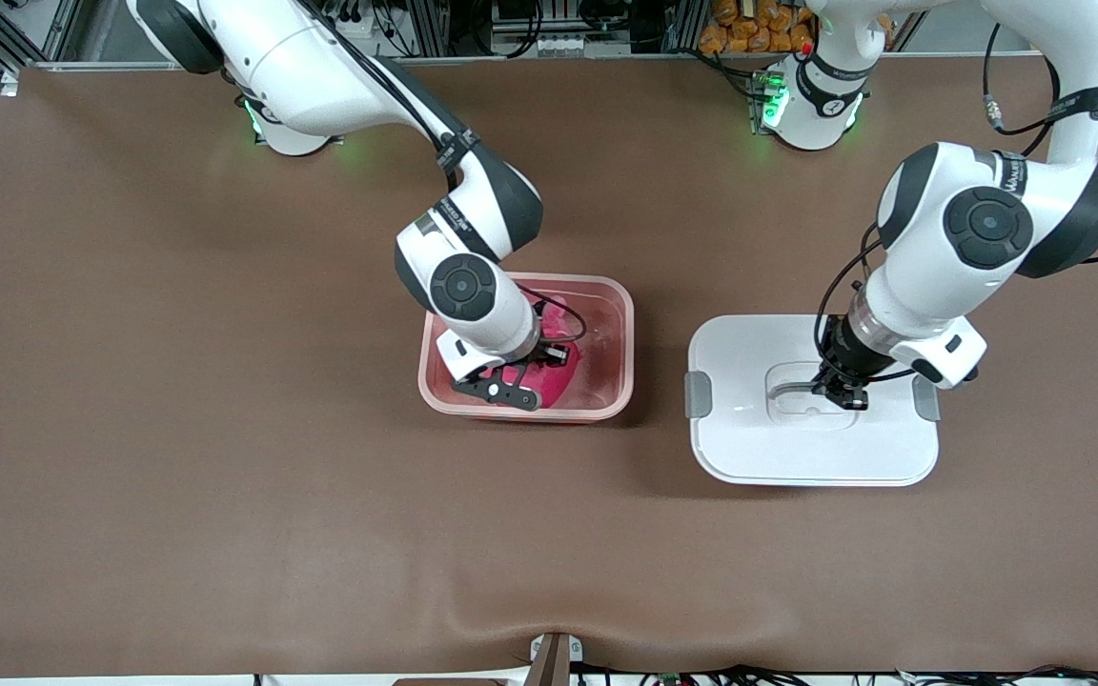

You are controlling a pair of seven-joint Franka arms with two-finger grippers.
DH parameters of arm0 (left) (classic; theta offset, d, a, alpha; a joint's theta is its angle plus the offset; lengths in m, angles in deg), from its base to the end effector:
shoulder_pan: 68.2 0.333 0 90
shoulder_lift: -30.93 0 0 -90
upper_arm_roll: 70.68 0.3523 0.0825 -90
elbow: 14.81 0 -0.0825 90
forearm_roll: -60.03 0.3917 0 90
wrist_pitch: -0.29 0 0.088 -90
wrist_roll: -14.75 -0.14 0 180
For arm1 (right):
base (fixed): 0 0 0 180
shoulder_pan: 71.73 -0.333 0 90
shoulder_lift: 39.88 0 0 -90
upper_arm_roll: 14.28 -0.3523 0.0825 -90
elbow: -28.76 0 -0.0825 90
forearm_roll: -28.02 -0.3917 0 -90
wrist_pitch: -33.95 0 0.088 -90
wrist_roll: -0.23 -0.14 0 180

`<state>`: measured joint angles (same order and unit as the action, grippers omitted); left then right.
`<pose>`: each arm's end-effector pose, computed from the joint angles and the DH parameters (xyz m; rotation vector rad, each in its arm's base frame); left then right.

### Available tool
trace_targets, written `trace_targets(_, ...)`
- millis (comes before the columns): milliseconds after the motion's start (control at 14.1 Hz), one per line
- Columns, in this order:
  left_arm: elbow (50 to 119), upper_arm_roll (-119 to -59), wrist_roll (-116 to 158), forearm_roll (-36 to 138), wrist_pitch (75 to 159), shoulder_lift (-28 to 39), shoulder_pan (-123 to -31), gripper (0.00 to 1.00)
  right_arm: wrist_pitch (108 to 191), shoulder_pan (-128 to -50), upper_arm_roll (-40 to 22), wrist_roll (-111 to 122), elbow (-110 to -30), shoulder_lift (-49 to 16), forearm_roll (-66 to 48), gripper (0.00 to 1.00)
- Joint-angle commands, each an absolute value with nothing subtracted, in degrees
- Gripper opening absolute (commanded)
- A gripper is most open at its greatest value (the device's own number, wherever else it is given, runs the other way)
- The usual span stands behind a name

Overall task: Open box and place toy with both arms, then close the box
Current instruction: 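Lower the toy into the pink tray with the right gripper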

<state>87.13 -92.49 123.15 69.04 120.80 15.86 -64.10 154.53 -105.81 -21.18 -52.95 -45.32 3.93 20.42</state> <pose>0.6304 -0.1713 0.4240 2.2319 2.1303 0.1158 0.5994 0.5043 0.2885 -2.9284 0.4624 0.1642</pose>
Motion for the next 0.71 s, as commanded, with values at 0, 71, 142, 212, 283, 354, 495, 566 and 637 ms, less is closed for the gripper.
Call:
trace_targets(0,86.52,-92.65,123.46,69.88,120.00,15.64,-65.20,0.00,158.30,-107.85,-20.61,-58.47,-44.45,6.26,22.91,0.00)
trace_targets(71,86.53,-92.65,123.64,69.88,119.82,15.55,-65.73,0.00,159.19,-108.11,-20.69,-60.05,-44.45,6.70,23.79,0.00)
trace_targets(142,86.53,-92.65,123.82,69.88,119.73,15.55,-66.43,0.00,159.63,-108.38,-20.61,-60.94,-44.45,6.97,24.23,0.00)
trace_targets(212,86.53,-92.65,123.82,69.88,119.39,15.55,-66.61,0.00,160.51,-108.99,-20.69,-61.03,-44.45,7.06,24.41,0.00)
trace_targets(283,86.61,-92.74,123.90,69.88,118.86,15.55,-66.96,0.00,161.47,-109.34,-20.61,-61.12,-44.45,7.58,24.50,0.00)
trace_targets(354,86.61,-92.83,123.91,69.88,118.16,15.55,-67.57,0.00,162.70,-109.70,-20.61,-61.21,-44.54,8.02,24.50,0.00)
trace_targets(495,86.70,-92.92,123.99,69.79,117.36,15.55,-67.84,0.00,166.12,-110.14,-20.52,-63.04,-45.15,8.90,24.59,0.00)
trace_targets(566,86.79,-93.00,124.08,69.79,117.10,15.55,-68.11,0.00,167.01,-110.14,-20.52,-63.32,-45.16,9.25,24.76,0.00)
trace_targets(637,86.96,-93.01,124.17,69.79,116.92,15.55,-68.46,0.00,167.28,-110.23,-20.52,-63.49,-45.16,9.52,24.76,0.00)
